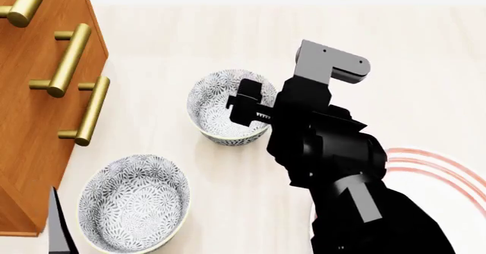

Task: Pick up the bowl and put it in the front on the plate.

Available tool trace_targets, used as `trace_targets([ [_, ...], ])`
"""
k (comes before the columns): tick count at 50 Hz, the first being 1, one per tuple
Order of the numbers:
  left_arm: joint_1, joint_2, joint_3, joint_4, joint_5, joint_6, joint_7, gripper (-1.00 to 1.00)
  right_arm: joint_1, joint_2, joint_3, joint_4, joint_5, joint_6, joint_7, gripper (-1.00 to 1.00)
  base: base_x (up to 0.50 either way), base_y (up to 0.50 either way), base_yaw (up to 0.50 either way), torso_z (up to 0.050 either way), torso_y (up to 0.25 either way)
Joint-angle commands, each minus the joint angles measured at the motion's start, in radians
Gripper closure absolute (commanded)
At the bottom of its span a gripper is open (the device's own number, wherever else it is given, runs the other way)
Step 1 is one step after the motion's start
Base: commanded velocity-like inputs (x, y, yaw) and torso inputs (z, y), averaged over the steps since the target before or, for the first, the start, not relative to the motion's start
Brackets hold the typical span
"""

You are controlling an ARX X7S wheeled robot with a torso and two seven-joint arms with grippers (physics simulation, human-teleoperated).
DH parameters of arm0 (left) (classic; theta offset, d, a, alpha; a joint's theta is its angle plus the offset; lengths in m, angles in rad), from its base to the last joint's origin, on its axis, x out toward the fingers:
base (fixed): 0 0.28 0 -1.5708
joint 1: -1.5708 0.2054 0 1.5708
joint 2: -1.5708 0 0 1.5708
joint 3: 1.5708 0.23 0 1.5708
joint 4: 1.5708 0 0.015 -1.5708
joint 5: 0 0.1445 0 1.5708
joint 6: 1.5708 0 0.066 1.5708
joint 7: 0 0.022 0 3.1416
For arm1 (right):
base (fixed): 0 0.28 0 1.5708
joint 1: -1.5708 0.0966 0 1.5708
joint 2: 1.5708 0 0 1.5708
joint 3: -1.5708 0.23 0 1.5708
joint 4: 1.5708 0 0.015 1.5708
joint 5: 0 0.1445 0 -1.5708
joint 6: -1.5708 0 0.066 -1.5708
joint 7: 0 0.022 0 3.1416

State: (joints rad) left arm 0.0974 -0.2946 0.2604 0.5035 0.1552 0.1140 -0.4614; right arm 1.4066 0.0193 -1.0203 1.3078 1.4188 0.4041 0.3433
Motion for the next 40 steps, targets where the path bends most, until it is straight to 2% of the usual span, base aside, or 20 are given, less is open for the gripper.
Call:
trace_targets([
  [1,0.003,0.013,-0.012,0.007,0.023,0.008,0.019,-1.0,-0.007,-0.018,0.019,0.001,0.04,0.006,-0.014,-1.0,0.0,0.0,0.0,0.0,0.0],
  [10,0.001,0.01,-0.009,0.004,0.02,0.008,0.017,-1.0,-0.009,-0.019,-0.059,0.0,0.122,-0.005,-0.013,-1.0,0.0,0.0,0.0,0.0,0.0],
  [30,-0.001,0.001,-0.001,-0.007,0.014,0.015,0.01,-1.0,-0.011,-0.019,-0.411,-0.024,0.435,-0.08,-0.024,-1.0,0.0,0.0,0.0,0.0,0.0],
  [40,-0.001,-0.002,0.003,-0.01,0.01,0.016,0.007,-1.0,-0.012,-0.019,-0.532,-0.037,0.536,-0.114,-0.028,-1.0,0.0,0.0,0.0,0.0,0.0],
])
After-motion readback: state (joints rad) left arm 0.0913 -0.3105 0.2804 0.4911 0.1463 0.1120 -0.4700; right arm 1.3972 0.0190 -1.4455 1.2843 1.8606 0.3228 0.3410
